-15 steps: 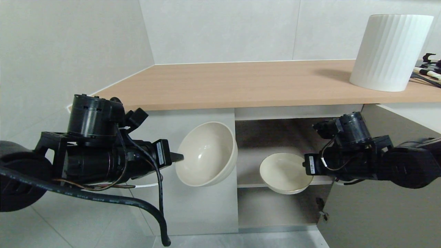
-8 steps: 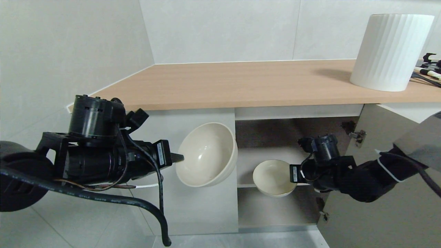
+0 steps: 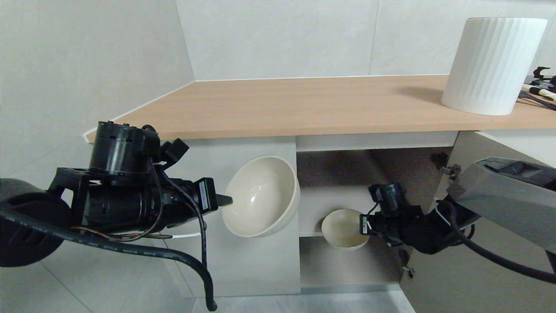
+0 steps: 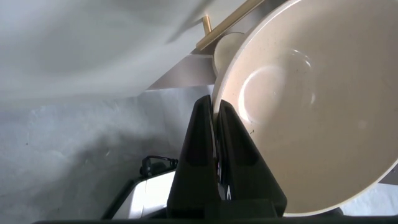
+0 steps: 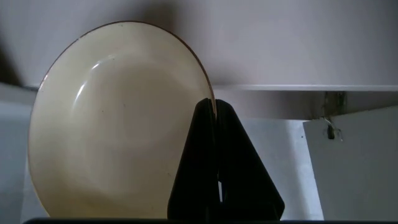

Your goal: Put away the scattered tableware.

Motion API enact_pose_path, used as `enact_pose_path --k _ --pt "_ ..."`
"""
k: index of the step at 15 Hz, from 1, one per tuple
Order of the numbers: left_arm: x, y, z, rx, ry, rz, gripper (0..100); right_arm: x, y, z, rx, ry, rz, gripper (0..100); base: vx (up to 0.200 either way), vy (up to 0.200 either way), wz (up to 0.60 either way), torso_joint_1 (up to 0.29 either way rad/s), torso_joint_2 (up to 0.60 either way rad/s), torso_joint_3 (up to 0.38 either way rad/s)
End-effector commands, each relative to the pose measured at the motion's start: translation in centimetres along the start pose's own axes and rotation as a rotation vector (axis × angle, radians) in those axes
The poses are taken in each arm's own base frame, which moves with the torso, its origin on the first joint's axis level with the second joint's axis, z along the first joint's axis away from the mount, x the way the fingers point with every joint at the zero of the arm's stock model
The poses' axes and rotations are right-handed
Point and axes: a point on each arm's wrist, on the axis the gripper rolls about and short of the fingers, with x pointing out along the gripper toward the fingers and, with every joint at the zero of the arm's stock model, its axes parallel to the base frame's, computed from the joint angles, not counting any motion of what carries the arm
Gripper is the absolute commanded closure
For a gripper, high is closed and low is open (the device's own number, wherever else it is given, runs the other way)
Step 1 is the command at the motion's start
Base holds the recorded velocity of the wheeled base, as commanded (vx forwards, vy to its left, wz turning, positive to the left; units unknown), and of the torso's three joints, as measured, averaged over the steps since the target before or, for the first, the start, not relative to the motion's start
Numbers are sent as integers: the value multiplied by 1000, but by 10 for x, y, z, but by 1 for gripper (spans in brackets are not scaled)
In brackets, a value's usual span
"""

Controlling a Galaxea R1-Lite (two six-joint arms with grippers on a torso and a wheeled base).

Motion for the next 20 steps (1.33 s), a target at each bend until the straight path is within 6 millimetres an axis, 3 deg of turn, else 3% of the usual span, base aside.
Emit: enact_pose_path --k 1,5,11,20 --pt "1 0 0 -1 3 2 100 23 -9 -1 18 3 -27 100 0 0 0 0 0 0" --pt "2 -1 -2 4 11 -1 100 49 -21 3 38 2 -84 100 0 0 0 0 0 0" --pt "12 0 -12 36 58 10 100 72 -35 19 71 -37 -150 100 0 0 0 0 0 0" --pt "18 0 -17 49 86 16 100 83 -32 26 80 -73 -155 100 0 0 0 0 0 0"
